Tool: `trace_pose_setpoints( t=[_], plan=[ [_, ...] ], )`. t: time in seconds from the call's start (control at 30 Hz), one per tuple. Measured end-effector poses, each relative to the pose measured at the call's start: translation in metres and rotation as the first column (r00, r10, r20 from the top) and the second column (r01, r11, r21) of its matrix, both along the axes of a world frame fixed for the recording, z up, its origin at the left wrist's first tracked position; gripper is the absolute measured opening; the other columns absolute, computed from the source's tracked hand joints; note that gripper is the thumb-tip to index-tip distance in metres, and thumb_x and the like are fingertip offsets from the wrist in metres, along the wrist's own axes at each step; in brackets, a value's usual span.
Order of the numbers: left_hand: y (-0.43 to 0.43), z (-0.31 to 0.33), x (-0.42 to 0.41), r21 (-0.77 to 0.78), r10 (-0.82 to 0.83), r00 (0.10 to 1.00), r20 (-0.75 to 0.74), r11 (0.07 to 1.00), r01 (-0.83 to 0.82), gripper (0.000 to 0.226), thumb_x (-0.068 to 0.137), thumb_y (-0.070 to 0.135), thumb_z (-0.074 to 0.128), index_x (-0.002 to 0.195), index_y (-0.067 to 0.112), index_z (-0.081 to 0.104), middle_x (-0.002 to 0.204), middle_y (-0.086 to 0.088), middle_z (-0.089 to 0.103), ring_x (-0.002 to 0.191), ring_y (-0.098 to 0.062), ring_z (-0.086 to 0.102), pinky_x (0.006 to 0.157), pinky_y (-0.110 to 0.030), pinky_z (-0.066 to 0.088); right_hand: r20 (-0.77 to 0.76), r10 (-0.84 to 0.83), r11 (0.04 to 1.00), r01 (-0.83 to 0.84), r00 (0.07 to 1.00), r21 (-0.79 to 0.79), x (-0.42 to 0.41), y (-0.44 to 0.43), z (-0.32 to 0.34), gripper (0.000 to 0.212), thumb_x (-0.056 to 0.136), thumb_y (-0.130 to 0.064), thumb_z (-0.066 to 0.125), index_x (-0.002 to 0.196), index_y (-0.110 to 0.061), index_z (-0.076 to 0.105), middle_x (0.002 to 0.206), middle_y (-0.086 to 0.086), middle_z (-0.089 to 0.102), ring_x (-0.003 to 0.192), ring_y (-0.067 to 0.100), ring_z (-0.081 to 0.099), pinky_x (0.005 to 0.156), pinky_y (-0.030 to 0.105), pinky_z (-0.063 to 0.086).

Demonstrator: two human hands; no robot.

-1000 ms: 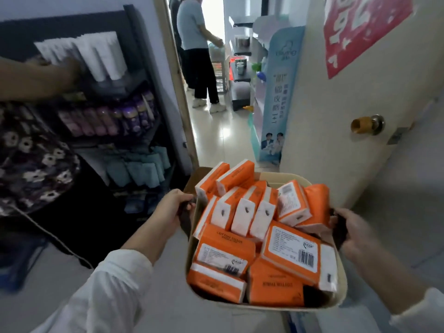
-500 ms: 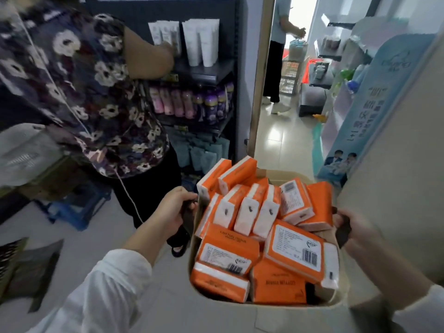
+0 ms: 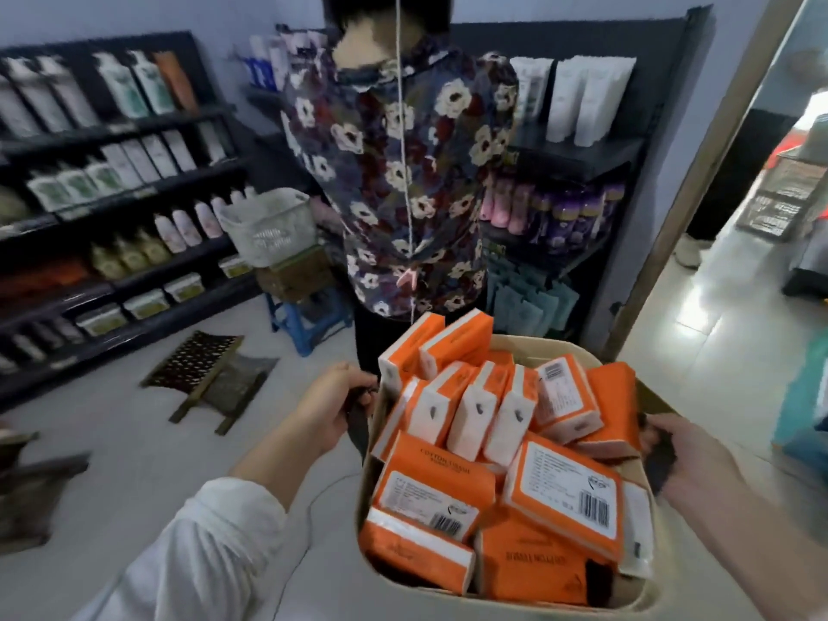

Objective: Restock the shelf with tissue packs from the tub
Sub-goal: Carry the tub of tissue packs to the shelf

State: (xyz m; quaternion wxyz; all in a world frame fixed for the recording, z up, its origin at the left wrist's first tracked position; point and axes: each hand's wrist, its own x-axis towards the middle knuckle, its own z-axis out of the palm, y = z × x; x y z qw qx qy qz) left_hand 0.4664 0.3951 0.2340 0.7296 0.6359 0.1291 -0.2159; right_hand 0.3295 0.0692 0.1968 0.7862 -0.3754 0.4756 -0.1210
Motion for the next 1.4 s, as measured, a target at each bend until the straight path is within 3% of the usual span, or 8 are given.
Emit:
trace_pose_setpoints(
  t=[0.07, 0.2, 0.4, 0.6, 0.87, 1.13, 1.27, 1.4],
  plan=[
    [0.014, 0.003, -0.014, -0.009, 0.088, 0.996, -0.003, 0.996, -0.088, 0.026, 0.084, -0.006, 0.050, 0.066, 0.011, 0.041, 0.059, -0.008, 0.044, 0.053, -0.016, 0.042, 0.059, -0.030, 0.039, -0.009, 0.077, 0.997, -0.077, 0.997, 0.020, 0.009, 0.006, 0.002, 0.024, 0.087, -0.010, 0.054, 0.067, -0.021, 0.044, 0.054, -0.002, 0.043, 0.047, 0.010, 0.043, 0.044, 0.025, 0.040],
    [0.045, 0.010, -0.050, -0.024, 0.275, 0.962, -0.005, 0.961, -0.275, 0.023, 0.083, -0.006, 0.050, 0.068, 0.010, 0.043, 0.056, -0.006, 0.047, 0.053, -0.014, 0.043, 0.061, -0.029, 0.039, 0.025, 0.230, 0.973, -0.230, 0.973, 0.021, 0.029, 0.026, 0.012, 0.025, 0.086, -0.008, 0.055, 0.066, -0.020, 0.046, 0.040, -0.004, 0.045, 0.051, 0.010, 0.044, 0.054, 0.025, 0.040],
    [0.104, 0.013, -0.112, -0.002, 0.522, 0.853, 0.023, 0.853, -0.522, 0.025, 0.084, -0.007, 0.050, 0.067, 0.009, 0.040, 0.051, -0.005, 0.045, 0.049, -0.013, 0.042, 0.057, -0.027, 0.038, 0.067, 0.458, 0.884, -0.462, 0.887, 0.068, 0.059, 0.086, 0.014, 0.026, 0.085, -0.012, 0.055, 0.064, -0.020, 0.041, 0.044, -0.004, 0.041, 0.039, 0.009, 0.041, 0.046, 0.023, 0.039],
    [0.161, 0.014, -0.151, -0.034, 0.674, 0.733, 0.088, 0.738, -0.674, 0.030, 0.085, -0.011, 0.044, 0.063, 0.009, 0.035, 0.042, -0.003, 0.041, 0.043, -0.013, 0.039, 0.056, -0.028, 0.033, 0.058, 0.587, 0.808, -0.589, 0.807, 0.022, 0.082, 0.161, 0.018, 0.027, 0.087, -0.007, 0.054, 0.064, -0.016, 0.044, 0.030, -0.005, 0.043, 0.025, 0.004, 0.041, 0.035, 0.010, 0.039],
    [0.260, -0.008, -0.167, -0.067, 0.799, 0.598, 0.059, 0.601, -0.797, 0.028, 0.086, -0.008, 0.045, 0.067, 0.010, 0.033, 0.041, -0.001, 0.043, 0.038, -0.011, 0.042, 0.052, -0.026, 0.037, 0.043, 0.697, 0.715, -0.698, 0.716, 0.034, 0.117, 0.267, 0.009, 0.023, 0.087, -0.007, 0.053, 0.067, -0.015, 0.048, 0.031, -0.005, 0.044, 0.026, 0.003, 0.043, 0.036, 0.010, 0.041],
    [0.380, -0.025, -0.140, -0.051, 0.838, 0.545, -0.022, 0.543, -0.838, 0.028, 0.087, -0.006, 0.044, 0.066, 0.009, 0.033, 0.038, 0.000, 0.042, 0.040, -0.011, 0.041, 0.055, -0.025, 0.037, -0.020, 0.743, 0.669, -0.743, 0.669, 0.014, 0.169, 0.398, 0.003, 0.023, 0.087, -0.007, 0.054, 0.066, -0.014, 0.050, 0.030, -0.005, 0.044, 0.025, 0.002, 0.043, 0.035, 0.010, 0.041],
    [0.443, -0.024, -0.120, -0.031, 0.843, 0.536, -0.032, 0.536, -0.844, 0.036, 0.088, -0.007, 0.042, 0.054, 0.006, 0.042, 0.035, 0.000, 0.037, 0.044, -0.013, 0.036, 0.058, -0.024, 0.031, -0.007, 0.745, 0.667, -0.745, 0.667, -0.001, 0.193, 0.466, 0.007, 0.024, 0.088, -0.003, 0.051, 0.066, -0.012, 0.047, 0.029, -0.005, 0.042, 0.024, 0.003, 0.042, 0.034, 0.009, 0.039],
    [0.500, -0.016, -0.102, -0.040, 0.862, 0.507, -0.017, 0.506, -0.862, 0.032, 0.088, -0.006, 0.043, 0.060, 0.008, 0.036, 0.034, 0.001, 0.037, 0.046, -0.013, 0.037, 0.059, -0.023, 0.029, 0.009, 0.773, 0.634, -0.773, 0.634, -0.007, 0.211, 0.525, 0.016, 0.025, 0.089, -0.006, 0.050, 0.066, -0.014, 0.045, 0.029, -0.005, 0.042, 0.025, 0.003, 0.041, 0.036, 0.011, 0.039]
  ],
)
